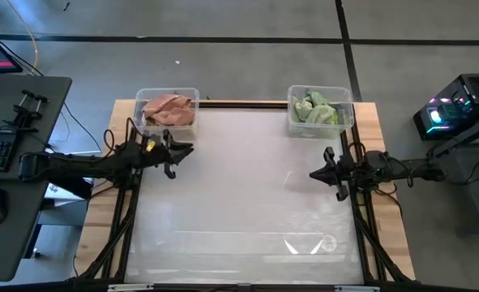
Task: Sort towels by color in basket
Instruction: Return to Home Position
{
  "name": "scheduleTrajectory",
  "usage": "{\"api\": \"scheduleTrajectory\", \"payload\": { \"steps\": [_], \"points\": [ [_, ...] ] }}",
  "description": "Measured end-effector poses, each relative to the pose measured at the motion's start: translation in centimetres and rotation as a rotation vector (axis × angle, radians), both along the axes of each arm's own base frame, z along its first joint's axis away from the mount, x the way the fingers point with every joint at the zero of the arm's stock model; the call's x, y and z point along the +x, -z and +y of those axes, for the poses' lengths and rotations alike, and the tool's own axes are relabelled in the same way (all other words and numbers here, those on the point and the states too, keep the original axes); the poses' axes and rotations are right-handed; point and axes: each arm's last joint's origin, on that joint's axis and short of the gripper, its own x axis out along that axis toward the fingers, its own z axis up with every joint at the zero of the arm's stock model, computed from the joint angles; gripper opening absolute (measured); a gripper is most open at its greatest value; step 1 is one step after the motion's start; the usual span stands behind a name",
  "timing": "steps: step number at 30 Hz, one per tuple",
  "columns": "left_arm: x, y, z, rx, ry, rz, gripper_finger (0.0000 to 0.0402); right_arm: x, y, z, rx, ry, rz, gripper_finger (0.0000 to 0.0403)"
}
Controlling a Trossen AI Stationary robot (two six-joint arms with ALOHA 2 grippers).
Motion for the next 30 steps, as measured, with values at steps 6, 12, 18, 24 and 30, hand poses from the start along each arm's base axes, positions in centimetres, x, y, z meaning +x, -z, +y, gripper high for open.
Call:
{"api": "scheduleTrajectory", "payload": {
  "steps": [6,12,18,24,30],
  "points": [
    [-0.9,-0.2,0.5,0.01,-0.106,0.011,0.0068,-0.1,0.5,0.0,-0.033,0.0,0.035,0.0002],
    [-2.0,-0.2,0.4,0.06,-0.117,0.042,0.0068,-0.1,0.9,-0.1,-0.01,0.027,0.078,0.0002],
    [-2.9,0.3,0.0,0.042,-0.092,0.084,0.0068,0.1,1.6,-0.1,-0.046,0.059,0.057,0.0002],
    [-3.3,0.2,-0.3,0.033,-0.067,0.062,0.0068,0.4,1.7,-0.2,-0.116,0.071,-0.024,0.0002],
    [-3.3,0.5,-0.7,0.078,0.013,0.094,0.0068,0.4,1.8,-0.2,-0.124,0.077,-0.015,0.0002]
  ]
}}
